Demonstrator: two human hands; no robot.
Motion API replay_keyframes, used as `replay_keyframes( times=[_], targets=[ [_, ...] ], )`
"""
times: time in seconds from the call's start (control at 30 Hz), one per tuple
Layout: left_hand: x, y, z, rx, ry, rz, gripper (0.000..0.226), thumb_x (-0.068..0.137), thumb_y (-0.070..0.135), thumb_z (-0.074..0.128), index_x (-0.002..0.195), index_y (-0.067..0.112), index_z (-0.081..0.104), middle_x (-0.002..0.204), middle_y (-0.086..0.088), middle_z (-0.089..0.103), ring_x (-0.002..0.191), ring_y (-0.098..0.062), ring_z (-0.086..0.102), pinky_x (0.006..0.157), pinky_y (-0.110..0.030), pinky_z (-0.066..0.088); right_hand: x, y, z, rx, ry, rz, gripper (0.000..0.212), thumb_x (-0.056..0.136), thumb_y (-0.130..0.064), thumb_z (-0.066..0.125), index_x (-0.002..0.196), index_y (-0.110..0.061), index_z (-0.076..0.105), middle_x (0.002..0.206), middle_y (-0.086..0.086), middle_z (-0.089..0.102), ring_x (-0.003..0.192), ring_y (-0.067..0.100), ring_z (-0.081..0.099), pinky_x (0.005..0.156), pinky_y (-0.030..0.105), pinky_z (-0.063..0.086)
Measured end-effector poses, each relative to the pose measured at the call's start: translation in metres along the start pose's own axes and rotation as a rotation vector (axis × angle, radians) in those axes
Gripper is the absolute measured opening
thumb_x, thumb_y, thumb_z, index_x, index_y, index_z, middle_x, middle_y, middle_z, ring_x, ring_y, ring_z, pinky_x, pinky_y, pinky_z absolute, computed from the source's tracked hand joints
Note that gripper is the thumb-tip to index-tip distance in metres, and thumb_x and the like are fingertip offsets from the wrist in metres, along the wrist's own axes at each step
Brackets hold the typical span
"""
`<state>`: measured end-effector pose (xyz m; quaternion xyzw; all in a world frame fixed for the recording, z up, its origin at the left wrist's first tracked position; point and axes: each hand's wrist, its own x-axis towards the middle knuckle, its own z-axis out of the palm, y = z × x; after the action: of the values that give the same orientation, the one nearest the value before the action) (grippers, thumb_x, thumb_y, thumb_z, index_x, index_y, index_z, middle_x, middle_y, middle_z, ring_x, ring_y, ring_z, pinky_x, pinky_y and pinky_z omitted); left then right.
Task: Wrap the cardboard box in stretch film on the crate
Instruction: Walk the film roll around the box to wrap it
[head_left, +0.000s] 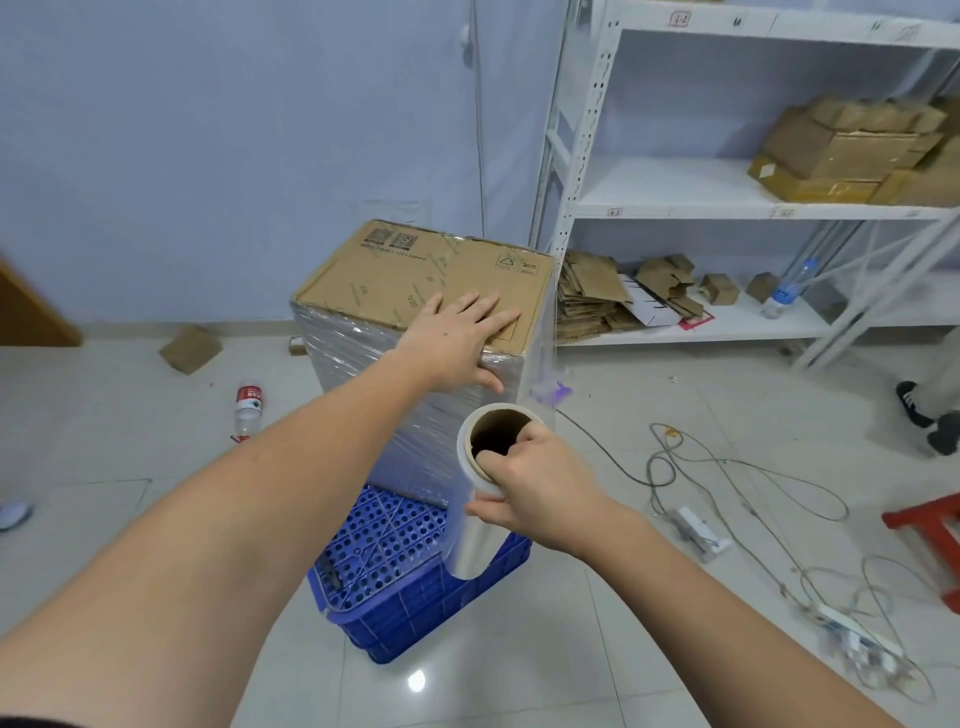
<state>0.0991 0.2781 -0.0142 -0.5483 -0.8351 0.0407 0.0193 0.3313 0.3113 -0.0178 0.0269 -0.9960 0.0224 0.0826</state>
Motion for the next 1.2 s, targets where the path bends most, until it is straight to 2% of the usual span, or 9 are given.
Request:
replay_keyframes(
  times=[0.1,0.27,0.47,0.57,0.7,0.8,0.9,1.03,1.2],
  targets=[
    [-0.002,-0.003,-0.010,-0.063,-0.074,0.016,0.119,0.073,0.081,0.068,0.163,0.042,0.000,0.174,0.003,0.000,0.160,-0.025,0.002,0.126,-0.061,0.007,0.000,-0.014,-0.012,-0.055,-0.068,0.025,0.035,0.091,-0.052,0.055,0.095,-0.017,0.056,0.080,0.003,0.066,0.079,0.023,0.056,0.084,0.033,0.038],
    [-0.007,-0.040,-0.021,-0.067,-0.125,0.150,0.120,0.077,0.064,0.080,0.165,0.037,0.002,0.174,0.001,0.000,0.160,-0.024,0.004,0.129,-0.049,0.008,-0.002,-0.037,-0.022,-0.073,-0.125,0.175,0.026,0.096,-0.036,0.048,0.109,-0.014,0.046,0.089,0.005,0.063,0.079,0.023,0.056,0.065,0.031,0.031],
    [-0.018,-0.120,-0.006,0.005,-0.104,0.225,0.119,0.077,0.077,0.070,0.164,0.037,0.000,0.174,0.001,0.000,0.159,-0.025,0.008,0.128,-0.046,0.016,0.024,-0.058,-0.019,-0.013,-0.147,0.557,0.050,0.093,-0.064,0.042,0.082,-0.016,0.048,0.067,-0.001,0.057,0.057,0.016,0.053,0.052,0.033,0.045],
    [-0.023,-0.149,-0.003,0.031,-0.099,0.266,0.114,0.080,0.081,0.061,0.164,0.037,-0.002,0.174,-0.003,-0.001,0.159,-0.026,0.007,0.128,-0.046,0.015,0.042,-0.066,-0.016,-0.023,-0.159,0.743,0.044,0.099,-0.049,0.040,0.072,-0.015,0.049,0.065,0.001,0.056,0.060,0.020,0.057,0.052,0.031,0.043],
    [-0.027,-0.173,0.002,-0.029,-0.059,0.266,0.102,0.085,0.085,0.046,0.164,0.038,0.003,0.173,-0.009,0.008,0.159,-0.030,0.010,0.128,-0.048,0.014,0.058,-0.076,-0.021,-0.013,-0.220,0.906,0.031,0.099,-0.041,0.040,0.082,-0.017,0.050,0.074,0.000,0.050,0.071,0.022,0.050,0.063,0.032,0.039],
    [-0.032,-0.173,0.016,-0.018,-0.016,0.261,0.093,0.090,0.084,0.035,0.164,0.039,0.001,0.173,-0.009,0.004,0.159,-0.030,0.006,0.128,-0.052,0.011,0.062,-0.085,-0.017,0.045,-0.216,1.030,0.024,0.094,-0.035,0.043,0.083,-0.014,0.045,0.067,0.001,0.049,0.062,0.023,0.049,0.056,0.033,0.036],
    [-0.031,-0.173,0.022,0.007,0.028,0.255,0.089,0.092,0.082,0.030,0.164,0.038,0.001,0.173,-0.010,0.004,0.159,-0.032,0.006,0.127,-0.053,0.011,0.061,-0.098,-0.006,-0.039,-0.094,1.095,0.027,0.090,-0.040,0.043,0.081,-0.015,0.044,0.063,0.001,0.052,0.055,0.020,0.048,0.049,0.031,0.031],
    [-0.031,-0.173,0.020,-0.007,0.005,0.263,0.086,0.094,0.079,0.030,0.164,0.037,0.002,0.173,-0.011,0.004,0.159,-0.034,0.005,0.126,-0.056,0.009,0.059,-0.097,0.001,-0.198,-0.091,1.071,0.058,0.082,-0.076,0.048,0.079,-0.019,0.044,0.064,-0.004,0.053,0.055,0.014,0.050,0.047,0.030,0.036],
    [-0.029,-0.168,0.014,-0.001,0.003,0.258,0.082,0.095,0.078,0.027,0.163,0.036,0.008,0.171,-0.013,0.014,0.157,-0.035,0.012,0.124,-0.057,0.016,0.062,-0.094,0.000,-0.168,-0.086,1.006,0.049,0.086,-0.067,0.054,0.077,-0.021,0.041,0.065,-0.005,0.050,0.058,0.016,0.050,0.048,0.030,0.033]
  ],
)
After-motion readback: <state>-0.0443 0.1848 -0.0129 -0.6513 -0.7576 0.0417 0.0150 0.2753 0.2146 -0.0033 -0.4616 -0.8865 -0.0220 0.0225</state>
